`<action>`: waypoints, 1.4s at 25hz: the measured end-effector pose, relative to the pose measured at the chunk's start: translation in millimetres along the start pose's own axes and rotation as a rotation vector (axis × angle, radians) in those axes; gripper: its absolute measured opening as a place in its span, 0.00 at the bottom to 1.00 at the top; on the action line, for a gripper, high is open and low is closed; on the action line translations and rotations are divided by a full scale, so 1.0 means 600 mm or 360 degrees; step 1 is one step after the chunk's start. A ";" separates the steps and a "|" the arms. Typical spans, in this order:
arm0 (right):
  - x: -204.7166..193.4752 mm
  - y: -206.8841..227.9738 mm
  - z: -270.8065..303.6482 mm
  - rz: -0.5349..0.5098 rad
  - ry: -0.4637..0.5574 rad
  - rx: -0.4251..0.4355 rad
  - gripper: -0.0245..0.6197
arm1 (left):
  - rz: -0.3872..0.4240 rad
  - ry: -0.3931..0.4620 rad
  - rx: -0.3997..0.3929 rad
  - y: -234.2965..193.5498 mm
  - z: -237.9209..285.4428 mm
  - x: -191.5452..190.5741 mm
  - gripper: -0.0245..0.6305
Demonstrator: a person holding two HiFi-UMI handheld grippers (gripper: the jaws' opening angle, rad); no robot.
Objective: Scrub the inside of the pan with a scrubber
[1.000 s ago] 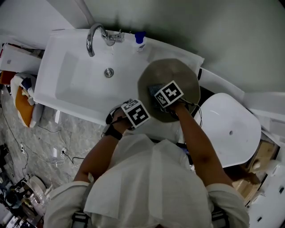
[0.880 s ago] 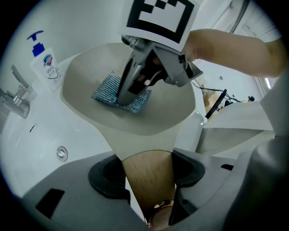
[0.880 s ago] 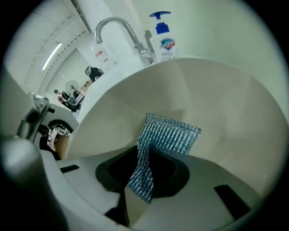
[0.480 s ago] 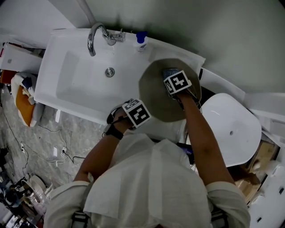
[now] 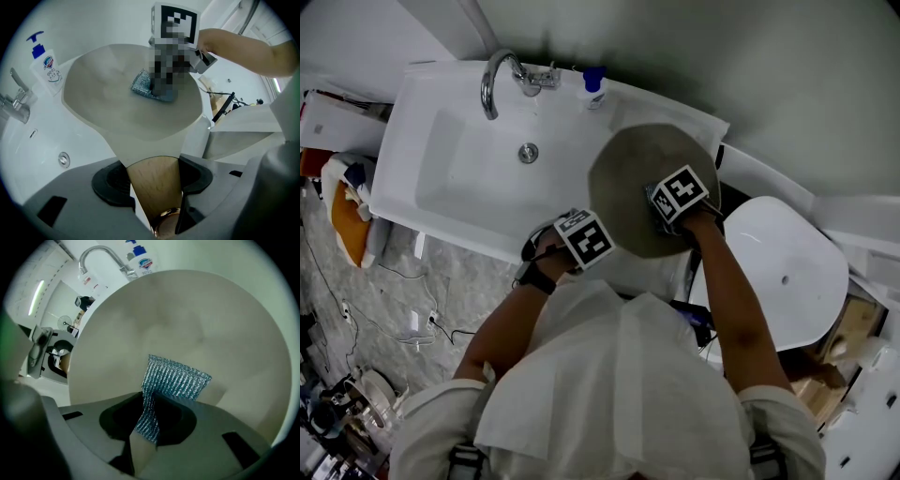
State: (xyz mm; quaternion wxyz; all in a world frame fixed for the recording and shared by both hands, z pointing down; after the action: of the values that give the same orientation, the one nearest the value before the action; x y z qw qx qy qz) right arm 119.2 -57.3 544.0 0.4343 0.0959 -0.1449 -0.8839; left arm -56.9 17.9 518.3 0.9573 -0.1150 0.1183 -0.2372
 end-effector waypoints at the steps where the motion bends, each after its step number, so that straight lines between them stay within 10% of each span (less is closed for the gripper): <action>1: 0.003 -0.013 0.006 -0.0027 0.0008 0.0027 0.16 | 0.0001 0.0000 0.0000 -0.001 0.000 0.000 0.44; 15: 0.096 -0.012 0.004 -0.0059 0.0437 -0.0111 0.16 | -0.0008 0.0009 0.0004 -0.002 0.000 0.004 0.44; 23: 0.048 0.051 -0.026 0.0092 0.0280 -0.0204 0.16 | -0.0008 0.0013 0.0001 -0.002 0.000 0.002 0.44; 35: 0.015 -0.053 0.026 -0.0098 0.0074 0.0144 0.15 | 0.0003 0.0007 -0.0008 -0.002 0.001 0.003 0.44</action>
State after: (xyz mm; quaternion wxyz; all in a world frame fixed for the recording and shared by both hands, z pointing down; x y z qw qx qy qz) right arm 85.3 -43.4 547.6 0.4053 0.1405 -0.1716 -0.8869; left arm -55.9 15.9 518.7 0.9570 -0.1166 0.1211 -0.2364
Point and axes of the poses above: the fingertips, and each gripper's own axes: z forward along the fingers, y to its right, x out of its top, the point moved 8 cm from there along -z, backward along the fingers, and after that the axes turned 2 degrees about x, right-handed, at the moved point
